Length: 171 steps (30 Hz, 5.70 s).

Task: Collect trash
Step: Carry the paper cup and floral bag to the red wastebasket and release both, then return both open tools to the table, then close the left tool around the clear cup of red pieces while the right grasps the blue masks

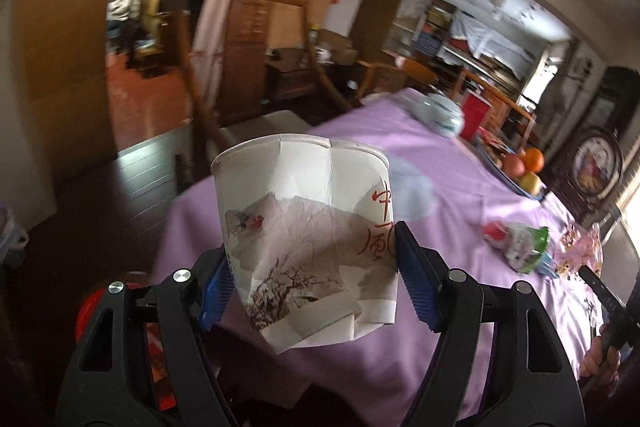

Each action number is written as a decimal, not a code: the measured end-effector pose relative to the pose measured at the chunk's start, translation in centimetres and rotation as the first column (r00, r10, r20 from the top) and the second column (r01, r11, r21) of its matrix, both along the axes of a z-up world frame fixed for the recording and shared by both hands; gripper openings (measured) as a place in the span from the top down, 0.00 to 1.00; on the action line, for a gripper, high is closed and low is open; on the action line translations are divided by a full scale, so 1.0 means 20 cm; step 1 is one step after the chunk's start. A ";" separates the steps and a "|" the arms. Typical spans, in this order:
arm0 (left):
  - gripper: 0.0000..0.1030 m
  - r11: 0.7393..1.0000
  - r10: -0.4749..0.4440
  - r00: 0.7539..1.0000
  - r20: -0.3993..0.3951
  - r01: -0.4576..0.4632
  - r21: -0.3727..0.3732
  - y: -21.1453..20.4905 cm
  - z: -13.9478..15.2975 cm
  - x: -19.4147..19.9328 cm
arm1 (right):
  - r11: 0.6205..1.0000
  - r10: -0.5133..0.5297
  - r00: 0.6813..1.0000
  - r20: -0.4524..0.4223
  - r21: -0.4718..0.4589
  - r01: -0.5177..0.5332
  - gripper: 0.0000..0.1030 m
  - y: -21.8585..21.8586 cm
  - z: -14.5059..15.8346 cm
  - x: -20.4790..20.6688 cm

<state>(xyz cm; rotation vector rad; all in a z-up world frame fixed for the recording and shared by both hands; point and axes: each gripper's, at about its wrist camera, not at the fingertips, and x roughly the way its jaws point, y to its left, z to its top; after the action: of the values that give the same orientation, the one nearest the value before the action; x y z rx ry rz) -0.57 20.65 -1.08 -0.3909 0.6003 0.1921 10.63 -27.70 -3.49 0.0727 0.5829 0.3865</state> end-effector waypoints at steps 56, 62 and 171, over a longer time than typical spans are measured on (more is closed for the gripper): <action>0.07 0.772 0.586 0.771 -0.249 -0.624 -0.117 1.24 -0.83 -0.91 | 0.560 0.705 0.572 -0.420 -0.165 -0.812 0.49 2.61 -0.54 -0.63; 0.07 0.786 0.573 0.786 -0.232 -0.607 -0.116 1.21 -0.80 -0.88 | 0.604 0.701 0.621 -0.350 -0.172 -0.779 0.49 2.50 -0.39 -0.63; 0.46 0.841 -0.502 0.823 -0.265 0.536 0.070 -1.18 -0.34 1.28 | 0.960 -0.279 0.950 -0.140 -0.034 0.277 0.79 -0.34 -0.17 0.38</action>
<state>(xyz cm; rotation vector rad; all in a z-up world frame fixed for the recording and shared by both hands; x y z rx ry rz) 25.06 -2.95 -7.93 -0.0516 0.9036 -0.2516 18.15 -34.48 -6.99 0.1687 0.7070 0.1024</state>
